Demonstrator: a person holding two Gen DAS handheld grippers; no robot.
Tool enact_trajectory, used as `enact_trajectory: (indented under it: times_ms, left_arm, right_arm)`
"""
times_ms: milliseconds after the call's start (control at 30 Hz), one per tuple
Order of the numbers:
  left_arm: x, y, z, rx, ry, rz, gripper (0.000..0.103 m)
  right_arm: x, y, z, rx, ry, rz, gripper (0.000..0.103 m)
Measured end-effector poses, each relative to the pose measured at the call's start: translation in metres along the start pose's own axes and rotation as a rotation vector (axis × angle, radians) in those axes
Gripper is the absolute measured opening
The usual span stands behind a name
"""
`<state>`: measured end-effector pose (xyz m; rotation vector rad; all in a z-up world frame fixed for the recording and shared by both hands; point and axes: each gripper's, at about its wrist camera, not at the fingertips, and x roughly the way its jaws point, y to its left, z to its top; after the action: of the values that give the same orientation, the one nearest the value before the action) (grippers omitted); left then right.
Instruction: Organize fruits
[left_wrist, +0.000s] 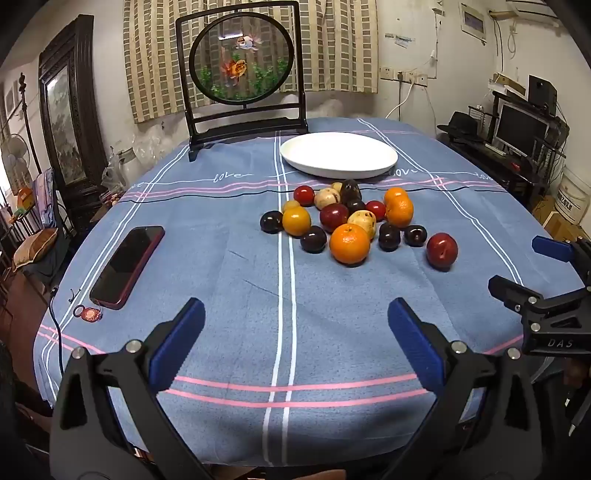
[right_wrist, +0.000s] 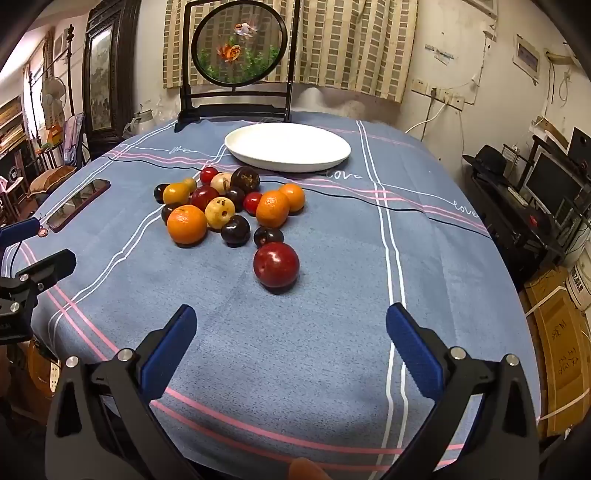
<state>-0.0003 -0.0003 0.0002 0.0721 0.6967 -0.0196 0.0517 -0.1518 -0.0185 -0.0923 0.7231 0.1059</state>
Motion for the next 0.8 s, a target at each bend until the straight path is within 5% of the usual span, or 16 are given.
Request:
enact_trajectory:
  times_ms: [800]
  left_arm:
    - [-0.0004,-0.0025,-0.0031,0.005,0.001,0.000,0.101]
  right_arm:
    - [0.0023,0.0014,-0.0015,0.005,0.009,0.010,0.102]
